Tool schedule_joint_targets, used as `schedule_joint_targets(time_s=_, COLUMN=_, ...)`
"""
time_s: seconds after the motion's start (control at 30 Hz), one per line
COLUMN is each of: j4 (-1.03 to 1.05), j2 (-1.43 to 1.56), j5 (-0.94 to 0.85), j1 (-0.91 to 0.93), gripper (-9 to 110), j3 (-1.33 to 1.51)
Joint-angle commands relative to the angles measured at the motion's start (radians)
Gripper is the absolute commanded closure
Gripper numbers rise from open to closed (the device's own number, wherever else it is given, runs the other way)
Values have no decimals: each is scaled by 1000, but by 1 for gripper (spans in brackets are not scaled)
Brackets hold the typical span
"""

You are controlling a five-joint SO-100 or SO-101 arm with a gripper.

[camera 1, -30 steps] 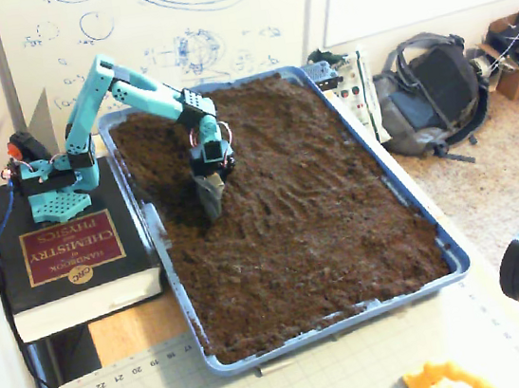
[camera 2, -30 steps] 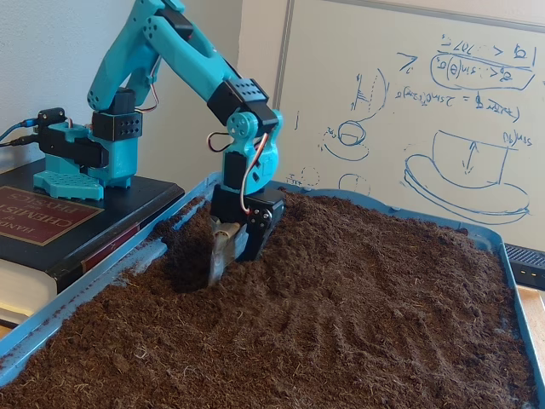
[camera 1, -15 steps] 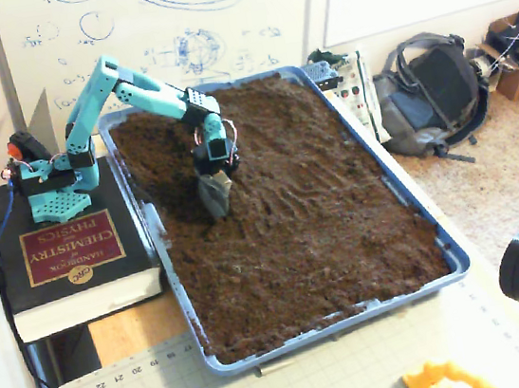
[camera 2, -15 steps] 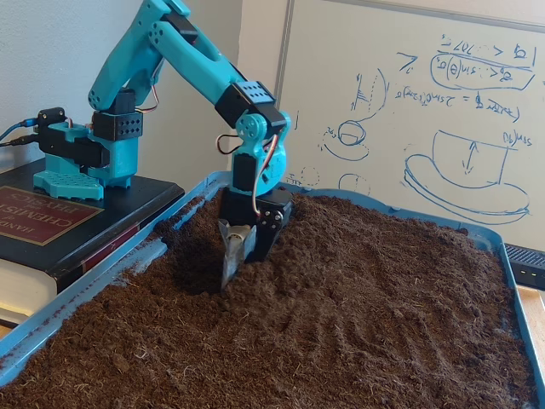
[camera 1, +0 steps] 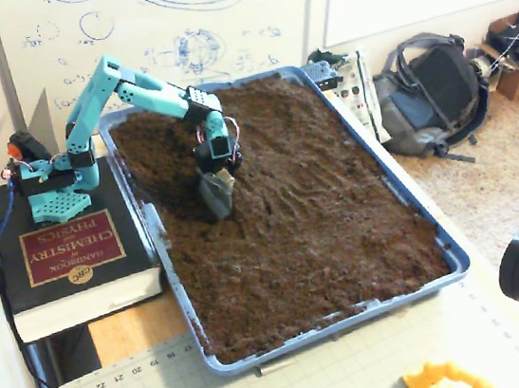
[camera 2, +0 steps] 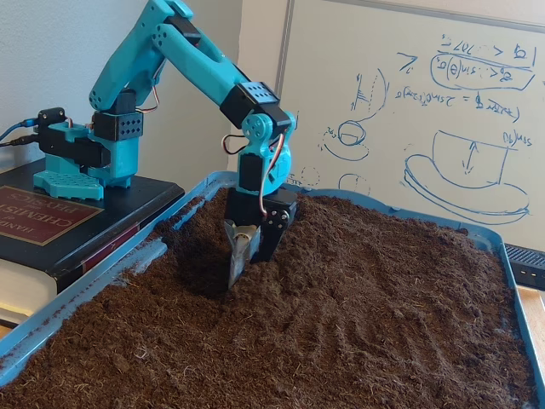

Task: Build a berm.

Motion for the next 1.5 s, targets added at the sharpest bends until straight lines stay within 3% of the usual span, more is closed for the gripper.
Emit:
schedule_joint_targets(time_s=0.0, j4=-94, j2=23, j5=-5, j1=-158, gripper=101, j3=-356)
schedule_joint_targets(time_s=0.4, j4=-83, j2=17, j5=3, j1=-181, gripper=101, j3=-423)
schedule_joint_targets(time_s=0.93, j4=-83, j2=383, j5=-6, j1=-66, gripper=101, j3=-29)
schedule_joint_targets(time_s=1.23, j4=-117, j2=449, j5=3, j1=-58, gripper=101, j3=-75)
schedule_joint_targets(time_s=1.47, j4=-311, j2=279, j5=11, j1=-26, gripper=101, j3=-256)
